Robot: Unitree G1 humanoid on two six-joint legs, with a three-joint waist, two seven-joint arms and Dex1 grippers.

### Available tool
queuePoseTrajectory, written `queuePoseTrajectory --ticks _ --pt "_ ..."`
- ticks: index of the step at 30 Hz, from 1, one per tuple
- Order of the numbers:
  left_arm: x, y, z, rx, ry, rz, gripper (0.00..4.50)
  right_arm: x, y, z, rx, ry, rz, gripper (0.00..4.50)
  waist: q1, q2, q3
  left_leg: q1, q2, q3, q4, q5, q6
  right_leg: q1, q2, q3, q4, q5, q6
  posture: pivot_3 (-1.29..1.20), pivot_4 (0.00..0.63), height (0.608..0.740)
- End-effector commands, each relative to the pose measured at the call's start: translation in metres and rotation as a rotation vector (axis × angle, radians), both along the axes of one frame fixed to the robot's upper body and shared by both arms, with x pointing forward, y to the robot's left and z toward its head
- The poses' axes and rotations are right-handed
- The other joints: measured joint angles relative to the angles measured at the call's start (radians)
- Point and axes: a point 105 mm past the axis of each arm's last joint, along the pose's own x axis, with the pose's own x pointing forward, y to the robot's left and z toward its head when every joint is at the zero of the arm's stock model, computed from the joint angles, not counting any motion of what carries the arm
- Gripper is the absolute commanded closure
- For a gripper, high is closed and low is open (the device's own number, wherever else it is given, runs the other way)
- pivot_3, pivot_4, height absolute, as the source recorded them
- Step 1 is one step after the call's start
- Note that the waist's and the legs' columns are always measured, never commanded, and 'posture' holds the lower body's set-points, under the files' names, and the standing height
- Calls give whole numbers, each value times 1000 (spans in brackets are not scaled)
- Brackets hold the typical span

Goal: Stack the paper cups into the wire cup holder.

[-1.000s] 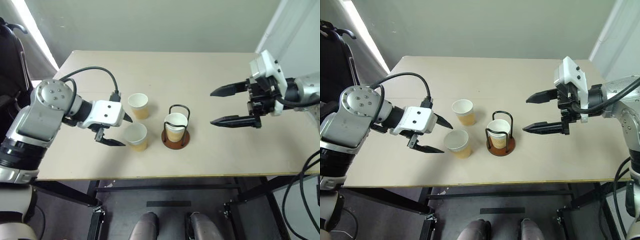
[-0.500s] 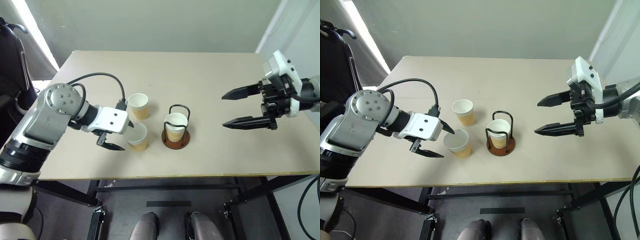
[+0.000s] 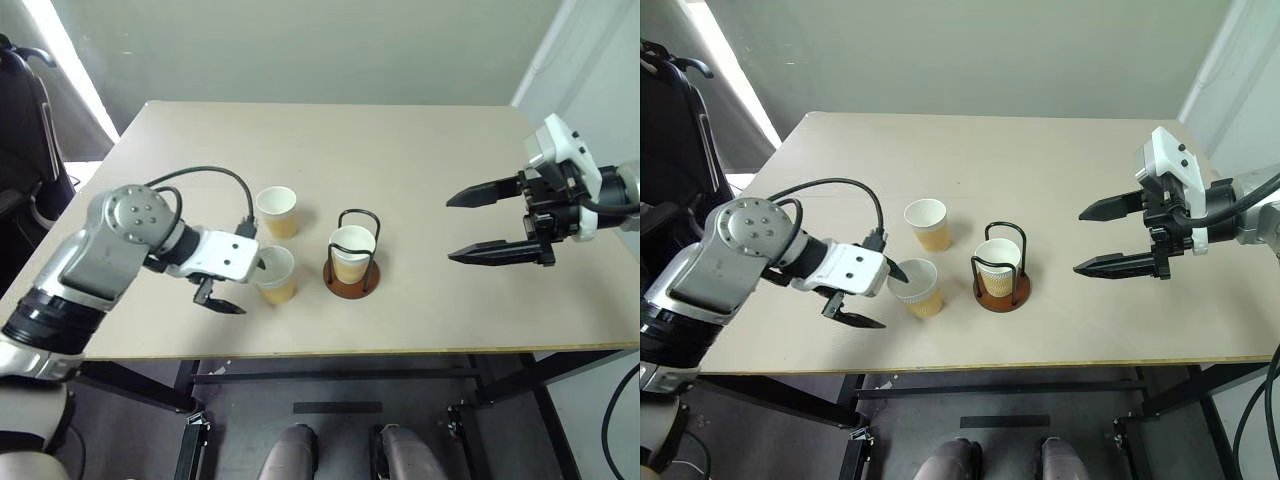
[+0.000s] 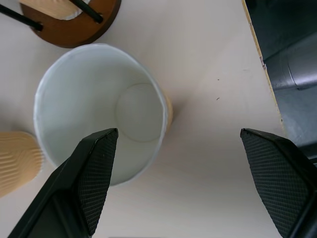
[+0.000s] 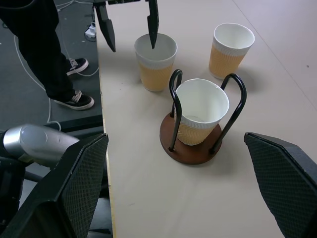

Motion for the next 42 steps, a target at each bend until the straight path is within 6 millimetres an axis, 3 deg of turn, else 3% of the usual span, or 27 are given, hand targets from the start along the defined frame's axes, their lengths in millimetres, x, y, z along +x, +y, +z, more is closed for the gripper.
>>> queuePoseTrajectory --ticks 1,5,8,18,24,30,42 --pt "3 3 2 29 -23 -13 229 -1 -1 6 -12 -38 -1 40 0 0 0 0 0 0 0 0 0 0 0 0 0 0 0 0 150 740" --pt "7 2 -1 35 -30 -18 229 0 -1 4 -22 -46 -3 40 1 0 0 0 0 0 0 0 0 0 0 0 0 0 0 0 150 740" --pt "11 2 -2 34 -44 -14 875 0 -1 4 -25 -50 -3 0 0 0 0 0 0 0 0 0 0 0 0 0 0 0 0 0 150 740" --pt "19 2 4 19 -54 -7 4478 3 -5 1 -40 -69 -19 0 1 0 0 0 0 0 1 0 0 0 0 0 0 0 1 0 150 740" --pt "21 4 23 -17 -31 7 4478 9 -8 3 -53 -89 -24 0 2 0 0 0 0 0 1 0 0 0 0 0 1 1 1 0 150 740" --pt "30 -11 50 -118 -49 1 4478 19 -10 6 -51 -101 -40 0 2 0 0 0 0 0 2 0 1 0 0 0 0 1 2 0 150 740" --pt "33 -32 99 -238 -44 -44 4478 18 7 2 -106 -158 57 0 2 0 0 -2 0 0 2 -1 2 0 0 0 -1 5 8 0 150 740"
